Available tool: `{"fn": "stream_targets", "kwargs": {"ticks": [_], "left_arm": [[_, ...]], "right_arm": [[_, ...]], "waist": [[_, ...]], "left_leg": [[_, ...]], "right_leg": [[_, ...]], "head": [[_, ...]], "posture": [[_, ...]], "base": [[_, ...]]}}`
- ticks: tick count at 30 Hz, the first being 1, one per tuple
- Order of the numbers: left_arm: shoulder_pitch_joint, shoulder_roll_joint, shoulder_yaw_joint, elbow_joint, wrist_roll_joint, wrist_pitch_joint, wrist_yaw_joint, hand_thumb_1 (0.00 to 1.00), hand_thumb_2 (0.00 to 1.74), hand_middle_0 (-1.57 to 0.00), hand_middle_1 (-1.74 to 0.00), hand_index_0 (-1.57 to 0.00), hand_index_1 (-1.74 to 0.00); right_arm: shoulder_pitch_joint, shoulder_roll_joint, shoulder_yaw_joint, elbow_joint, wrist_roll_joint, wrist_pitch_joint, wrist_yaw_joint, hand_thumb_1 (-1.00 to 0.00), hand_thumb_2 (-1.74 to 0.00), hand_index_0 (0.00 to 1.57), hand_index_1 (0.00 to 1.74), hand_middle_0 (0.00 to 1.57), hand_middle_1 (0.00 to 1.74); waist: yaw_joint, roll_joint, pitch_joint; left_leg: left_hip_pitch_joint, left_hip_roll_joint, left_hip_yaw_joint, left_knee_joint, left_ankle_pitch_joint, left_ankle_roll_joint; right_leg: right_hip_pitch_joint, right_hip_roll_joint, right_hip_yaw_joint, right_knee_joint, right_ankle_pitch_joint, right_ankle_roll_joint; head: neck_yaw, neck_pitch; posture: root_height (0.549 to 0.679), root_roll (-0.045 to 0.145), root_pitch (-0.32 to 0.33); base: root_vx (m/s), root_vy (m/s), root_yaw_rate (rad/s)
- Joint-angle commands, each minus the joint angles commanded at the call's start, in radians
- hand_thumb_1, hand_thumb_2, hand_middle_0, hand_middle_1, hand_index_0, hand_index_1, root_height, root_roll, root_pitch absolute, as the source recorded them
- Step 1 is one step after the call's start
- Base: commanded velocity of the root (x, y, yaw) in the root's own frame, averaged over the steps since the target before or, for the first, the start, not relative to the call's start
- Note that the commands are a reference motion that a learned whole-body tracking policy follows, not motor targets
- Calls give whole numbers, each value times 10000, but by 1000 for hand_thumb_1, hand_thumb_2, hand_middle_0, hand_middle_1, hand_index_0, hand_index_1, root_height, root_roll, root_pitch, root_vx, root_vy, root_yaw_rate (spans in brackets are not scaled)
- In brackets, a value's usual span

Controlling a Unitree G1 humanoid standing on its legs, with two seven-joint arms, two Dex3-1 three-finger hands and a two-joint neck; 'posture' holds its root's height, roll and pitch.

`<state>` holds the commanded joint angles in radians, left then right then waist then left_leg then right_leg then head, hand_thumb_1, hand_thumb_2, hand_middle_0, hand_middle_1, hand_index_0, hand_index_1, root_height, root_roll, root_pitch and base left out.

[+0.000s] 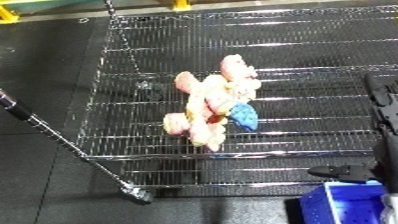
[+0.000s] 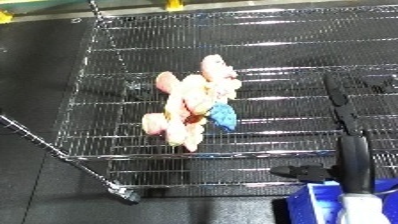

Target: Pick up the object and place it into the box

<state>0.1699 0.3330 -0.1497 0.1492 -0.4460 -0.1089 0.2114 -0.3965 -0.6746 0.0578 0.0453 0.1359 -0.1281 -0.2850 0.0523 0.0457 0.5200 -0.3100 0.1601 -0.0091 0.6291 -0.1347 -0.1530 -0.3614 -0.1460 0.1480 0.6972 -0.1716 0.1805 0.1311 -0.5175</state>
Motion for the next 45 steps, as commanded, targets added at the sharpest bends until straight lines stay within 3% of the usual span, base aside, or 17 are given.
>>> {"fn": "stream_targets", "kwargs": {"ticks": [5, 12, 16, 25, 32, 39, 45], "left_arm": [[112, 156, -160, -22, -110, -108, -55, 1000, 1740, -1570, -1740, -1570, -1740], [203, 675, -696, -81, -279, -381, -109, 1000, 1740, -1570, -1740, -1570, -1740], [260, 916, -885, -99, -384, -507, -115, 1000, 1740, -1570, -1740, -1570, -1740], [283, 1147, -1041, -169, -643, -784, -114, 1000, 1740, -1570, -1740, -1570, -1740], [366, 1237, -1079, -402, -836, -977, -143, 1000, 1740, -1570, -1740, -1570, -1740], [344, 1329, -1403, -551, -891, -1113, 39, 1000, 1740, -1570, -1740, -1570, -1740], [257, 1288, -1545, -653, -942, -1153, 166, 1000, 1740, -1570, -1740, -1570, -1740]], "right_arm": [[-1167, -645, 1053, 522, -113, 112, 322, 0, 0, 0, 0, 0, 0], [-3768, -2010, 3257, 2095, -651, 293, 834, 0, 0, 0, 0, 0, 0], [-5276, -2270, 4453, 3168, -810, 346, 950, 0, 0, 0, 0, 0, 0], [-8481, -1918, 7049, 5405, -1226, 448, 1215, 0, 0, 0, 0, 0, 0], [-10022, -1488, 8255, 6971, -1675, 623, 1306, 0, 0, 0, 0, 0, 0], [-10124, -842, 7895, 8873, -1830, 802, 662, 0, 0, 0, 0, 0, 0], [-9806, -346, 7759, 9912, -2239, 1028, 519, 0, 0, 0, 0, 0, 0]], "waist": [[188, 69, 0], [822, 128, 0], [1086, 120, 0], [1399, 194, 0], [1584, 381, 0], [1808, 561, 0], [1983, 679, 0]], "left_leg": [[-122, -23, -46, 33, -10, -19], [-448, -78, -196, 149, 24, -88], [-781, -101, -297, 266, 32, -126], [-1691, -174, -558, 564, -1, -159], [-2504, -262, -773, 888, -79, -169], [-3575, -355, -1022, 1294, -111, -148], [-3988, -436, -1153, 1350, -131, -125]], "right_leg": [[-131, -18, -9, 41, -7, -1], [-350, -84, -78, 26, 56, -15], [-601, -96, -135, 67, 90, -41], [-1307, -140, -285, 164, 186, -92], [-1952, -174, -420, 373, 177, -126], [-2854, -228, -590, 699, 209, -145], [-3187, -265, -666, 731, 231, -151]], "head": [[236, 57], [868, 254], [1073, 532], [1884, 1378], [2508, 2190], [3066, 3173], [3307, 3374]], "posture": [[623, 55, -170], [623, 46, -146], [622, 40, -123], [621, 26, -58], [618, 16, -3], [611, 4, 62], [611, -1, 96]], "base": [[17, 16, 21], [-1, 17, 41], [-11, 13, 56], [-5, 7, 74], [7, 23, 90], [-15, 27, 119], [2, 19, 90]]}}
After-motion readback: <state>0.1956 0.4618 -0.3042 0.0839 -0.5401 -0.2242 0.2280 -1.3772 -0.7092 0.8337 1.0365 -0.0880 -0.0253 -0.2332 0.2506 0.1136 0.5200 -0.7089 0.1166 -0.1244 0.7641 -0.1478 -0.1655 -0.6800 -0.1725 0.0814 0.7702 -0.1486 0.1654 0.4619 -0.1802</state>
